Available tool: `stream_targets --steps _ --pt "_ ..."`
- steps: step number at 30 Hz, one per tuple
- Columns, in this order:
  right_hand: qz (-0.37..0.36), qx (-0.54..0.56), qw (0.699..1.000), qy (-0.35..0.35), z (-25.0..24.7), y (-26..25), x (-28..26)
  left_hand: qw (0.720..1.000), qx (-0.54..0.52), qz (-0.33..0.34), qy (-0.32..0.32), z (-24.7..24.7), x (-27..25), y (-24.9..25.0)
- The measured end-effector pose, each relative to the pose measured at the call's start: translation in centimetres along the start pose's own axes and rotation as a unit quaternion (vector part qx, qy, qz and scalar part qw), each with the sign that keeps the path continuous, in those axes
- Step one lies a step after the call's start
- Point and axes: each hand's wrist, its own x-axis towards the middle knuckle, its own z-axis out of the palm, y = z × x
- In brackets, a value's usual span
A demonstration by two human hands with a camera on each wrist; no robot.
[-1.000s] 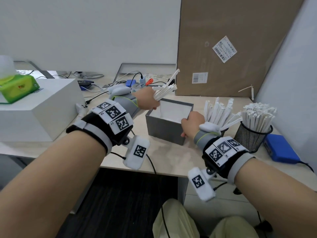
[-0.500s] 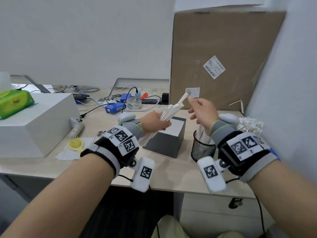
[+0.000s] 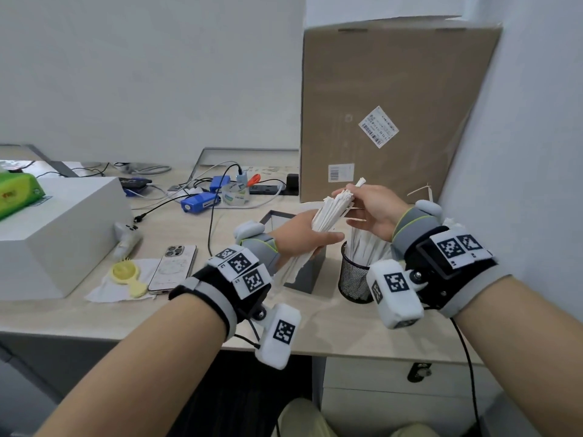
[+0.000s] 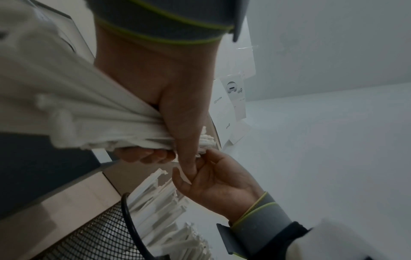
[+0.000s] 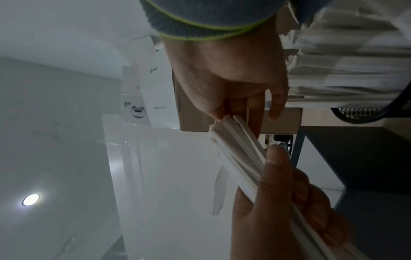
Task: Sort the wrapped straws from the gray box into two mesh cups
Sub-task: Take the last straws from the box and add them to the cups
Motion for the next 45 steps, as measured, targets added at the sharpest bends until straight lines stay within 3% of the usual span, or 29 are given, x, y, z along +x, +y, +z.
stream_targets --steps 6,10,13,18,23,31,36,45 --pt "0.027 0.043 0.998 -0.036 -1.0 -0.3 0.0 0.998 -0.043 0.015 0.034 1.2 1.1 0.9" --pt "0.024 0.012 1.000 -0.015 0.1 -0.4 -0.4 0.997 0.013 0.061 0.046 2.0 1.8 2.3" --pt "0.001 0.016 1.000 0.004 0.1 0.0 -0.1 0.995 0.028 0.091 0.014 2.3 2.1 3.0" --pt "-0.024 0.048 0.998 -0.037 -1.7 0.3 -0.2 0.982 -0.157 0.057 -0.086 2.2 1.8 2.5" --pt "-0.045 0.014 0.997 -0.068 -2.9 0.8 -0.1 0.973 -0.214 0.013 -0.079 2.8 2.2 3.1" --pt "-0.109 0.001 0.992 -0.067 -4.3 -0.2 -0.4 0.945 -0.306 0.041 -0.107 2.9 3.6 3.6" --pt "-0.148 -0.049 0.988 0.005 -5.0 0.0 -0.7 0.953 -0.280 0.117 0.014 3.2 5.7 4.7" --pt "-0.189 -0.180 0.964 0.041 -6.2 2.6 -1.8 0.936 -0.249 0.122 0.217 5.1 9.0 4.5"
